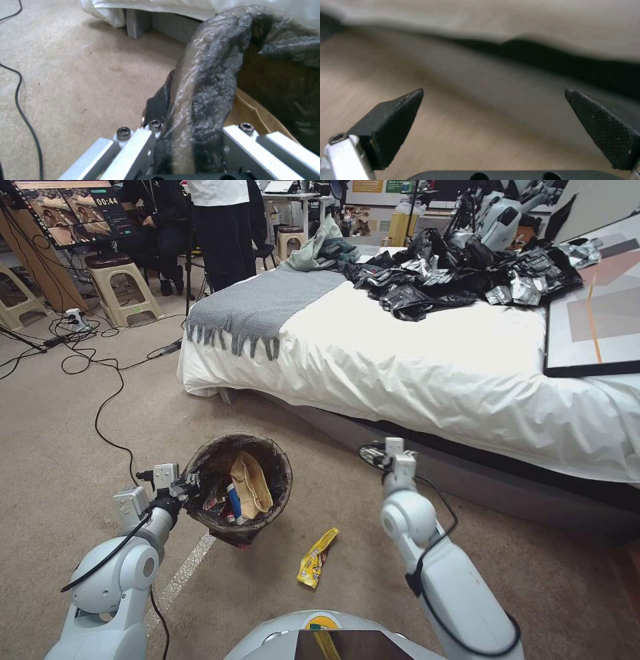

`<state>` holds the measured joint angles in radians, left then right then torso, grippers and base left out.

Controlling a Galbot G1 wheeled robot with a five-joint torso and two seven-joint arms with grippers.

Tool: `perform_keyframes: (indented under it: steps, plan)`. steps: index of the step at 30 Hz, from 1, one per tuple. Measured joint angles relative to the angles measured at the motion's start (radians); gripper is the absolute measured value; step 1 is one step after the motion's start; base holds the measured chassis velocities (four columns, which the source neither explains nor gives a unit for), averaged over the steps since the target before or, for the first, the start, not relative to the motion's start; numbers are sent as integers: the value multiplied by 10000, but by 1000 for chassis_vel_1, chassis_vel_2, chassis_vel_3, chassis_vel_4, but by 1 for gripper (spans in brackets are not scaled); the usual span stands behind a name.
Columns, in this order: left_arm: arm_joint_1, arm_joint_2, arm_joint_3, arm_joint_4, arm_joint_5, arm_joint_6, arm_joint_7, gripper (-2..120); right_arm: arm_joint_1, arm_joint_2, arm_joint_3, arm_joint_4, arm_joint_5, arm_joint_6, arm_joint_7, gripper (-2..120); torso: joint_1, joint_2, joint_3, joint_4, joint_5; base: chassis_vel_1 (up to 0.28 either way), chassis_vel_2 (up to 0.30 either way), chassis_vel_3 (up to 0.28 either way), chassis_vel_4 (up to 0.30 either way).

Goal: Pick up the trash bin, then pick up the garbage from the floor and place it into the trash bin.

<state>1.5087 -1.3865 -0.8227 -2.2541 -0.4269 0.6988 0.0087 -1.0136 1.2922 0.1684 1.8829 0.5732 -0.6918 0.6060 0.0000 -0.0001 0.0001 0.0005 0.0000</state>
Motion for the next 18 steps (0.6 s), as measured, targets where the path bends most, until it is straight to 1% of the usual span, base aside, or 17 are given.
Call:
perform_keyframes:
  steps: [1,2,3,5,6,8,9,11,12,13,16,18]
  plan:
    - [17,0,-26,-79,-15,136,-25,5,621,-58,-331,-254,1473,-435,354,100,0,0,0,-4,-3,0,0,0,0]
    - [17,0,-26,-79,-15,136,-25,5,621,-58,-331,-254,1473,-435,354,100,0,0,0,-4,-3,0,0,0,0]
    - [32,-2,-38,-151,-49,244,-68,5,1063,-57,-626,-522,2447,-533,761,100,0,0,0,-4,-3,0,0,0,0]
    - [68,-9,-81,-300,-142,351,-160,5,2038,70,-1249,-1451,4038,-623,1560,100,1,0,1,-1,-1,0,0,0,0]
    - [68,-9,-81,-300,-142,351,-160,5,2038,70,-1249,-1451,4038,-623,1560,100,1,0,1,-1,-1,0,0,0,0]
    - [107,-13,-111,-405,-180,353,-246,5,2724,355,-1622,-2540,4963,-614,2090,100,1,0,0,-1,-2,0,0,0,0]
    - [107,-13,-111,-405,-180,353,-246,5,2724,355,-1622,-2540,4963,-614,2090,100,1,0,0,-1,-2,0,0,0,0]
    - [160,-6,-152,-448,-131,353,-270,5,3021,636,-1789,-3581,5055,-587,2118,100,1,0,1,-2,-2,0,0,0,0]
    - [173,-3,-168,-449,-116,355,-270,5,3055,734,-1826,-3921,4946,-575,2025,100,1,0,0,-4,-2,0,0,0,0]
    - [173,-3,-168,-449,-116,355,-270,5,3055,734,-1826,-3921,4946,-575,2025,100,1,0,0,-4,-2,0,0,0,0]
    - [181,3,-257,-449,-95,359,-254,5,2921,1027,-1822,-4933,4294,-532,1569,100,1,0,0,-4,-2,0,0,0,0]
    - [177,8,-271,-446,-97,359,-236,5,2824,1079,-1766,-5101,4113,-521,1455,100,1,0,0,-4,-1,0,0,0,0]
